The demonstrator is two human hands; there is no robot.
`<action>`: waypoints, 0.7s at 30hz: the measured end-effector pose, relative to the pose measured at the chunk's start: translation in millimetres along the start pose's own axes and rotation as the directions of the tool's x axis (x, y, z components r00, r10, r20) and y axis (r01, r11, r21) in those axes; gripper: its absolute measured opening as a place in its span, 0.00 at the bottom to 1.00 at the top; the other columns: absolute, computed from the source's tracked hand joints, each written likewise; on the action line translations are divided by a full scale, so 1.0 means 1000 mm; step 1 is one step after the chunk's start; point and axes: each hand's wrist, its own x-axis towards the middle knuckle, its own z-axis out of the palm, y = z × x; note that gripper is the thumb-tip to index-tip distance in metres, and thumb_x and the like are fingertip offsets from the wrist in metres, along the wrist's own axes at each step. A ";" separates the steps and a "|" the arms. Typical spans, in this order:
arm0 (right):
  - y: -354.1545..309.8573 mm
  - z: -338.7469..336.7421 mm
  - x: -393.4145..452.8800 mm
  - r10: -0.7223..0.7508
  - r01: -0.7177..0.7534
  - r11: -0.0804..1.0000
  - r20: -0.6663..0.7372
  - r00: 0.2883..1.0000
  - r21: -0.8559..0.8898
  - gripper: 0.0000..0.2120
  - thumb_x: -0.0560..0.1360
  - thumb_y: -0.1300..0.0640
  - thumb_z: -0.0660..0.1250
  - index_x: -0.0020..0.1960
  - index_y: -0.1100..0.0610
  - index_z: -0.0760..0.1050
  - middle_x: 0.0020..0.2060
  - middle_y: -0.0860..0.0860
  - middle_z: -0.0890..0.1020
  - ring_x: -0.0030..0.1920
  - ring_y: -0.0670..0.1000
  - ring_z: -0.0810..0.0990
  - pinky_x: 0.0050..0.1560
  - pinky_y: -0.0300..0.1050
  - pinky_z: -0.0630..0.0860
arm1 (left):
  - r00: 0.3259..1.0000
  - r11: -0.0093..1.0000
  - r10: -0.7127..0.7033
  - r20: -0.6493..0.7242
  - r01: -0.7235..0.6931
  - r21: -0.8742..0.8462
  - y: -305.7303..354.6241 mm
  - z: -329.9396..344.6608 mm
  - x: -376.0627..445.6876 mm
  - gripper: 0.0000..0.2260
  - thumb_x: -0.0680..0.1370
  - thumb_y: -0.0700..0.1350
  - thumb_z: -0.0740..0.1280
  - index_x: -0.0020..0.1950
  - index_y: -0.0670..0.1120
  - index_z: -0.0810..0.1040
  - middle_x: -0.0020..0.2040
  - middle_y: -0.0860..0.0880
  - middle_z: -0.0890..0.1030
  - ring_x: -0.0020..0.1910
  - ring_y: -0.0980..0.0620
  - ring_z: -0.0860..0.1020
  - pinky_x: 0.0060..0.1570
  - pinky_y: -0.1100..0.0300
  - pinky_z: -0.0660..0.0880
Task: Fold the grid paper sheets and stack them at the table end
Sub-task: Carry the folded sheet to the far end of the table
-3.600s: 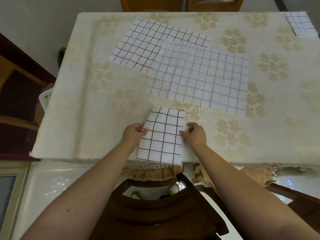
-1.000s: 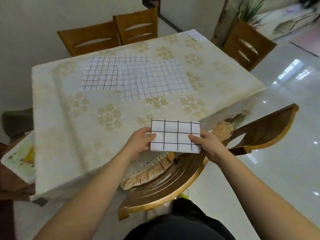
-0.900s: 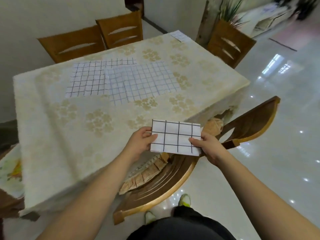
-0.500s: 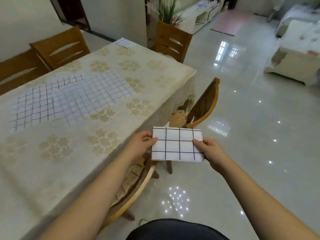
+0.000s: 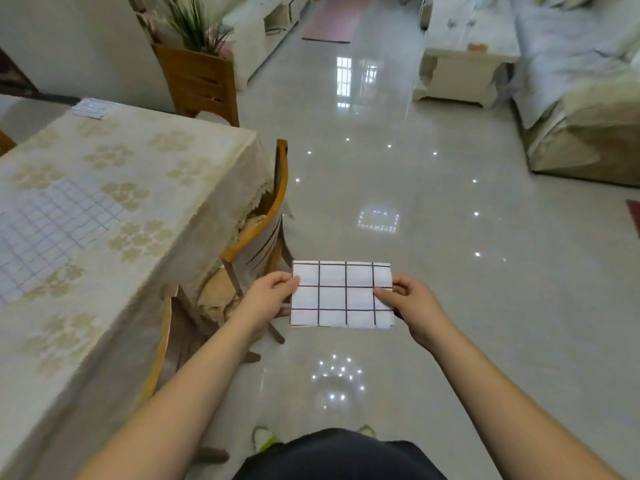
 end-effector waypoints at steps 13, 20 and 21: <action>-0.005 -0.067 0.032 0.039 -0.031 0.997 -0.126 0.991 0.070 0.02 0.77 0.63 0.67 0.47 0.60 0.79 0.39 0.55 0.83 0.38 0.50 0.82 0.39 0.42 0.79 | 0.992 0.993 -0.101 0.077 0.105 -0.060 0.027 0.073 0.061 0.09 0.80 0.45 0.64 0.55 0.40 0.78 0.42 0.46 0.80 0.36 0.53 0.77 0.29 0.64 0.74; -0.026 -0.081 0.100 0.078 -0.084 0.996 -0.196 0.977 -0.023 0.02 0.76 0.63 0.68 0.46 0.62 0.79 0.37 0.53 0.84 0.39 0.51 0.83 0.43 0.46 0.81 | 0.992 0.997 -0.054 0.116 0.060 -0.042 0.041 0.081 0.130 0.09 0.80 0.43 0.65 0.53 0.38 0.77 0.43 0.43 0.80 0.39 0.51 0.78 0.32 0.63 0.77; -0.028 -0.083 0.107 0.083 -0.091 0.995 -0.190 0.978 -0.036 0.03 0.76 0.63 0.68 0.47 0.63 0.79 0.37 0.53 0.84 0.40 0.52 0.83 0.44 0.47 0.81 | 0.991 0.997 -0.051 0.125 0.057 -0.045 0.043 0.081 0.138 0.07 0.80 0.43 0.65 0.52 0.39 0.77 0.43 0.43 0.80 0.39 0.52 0.78 0.33 0.63 0.77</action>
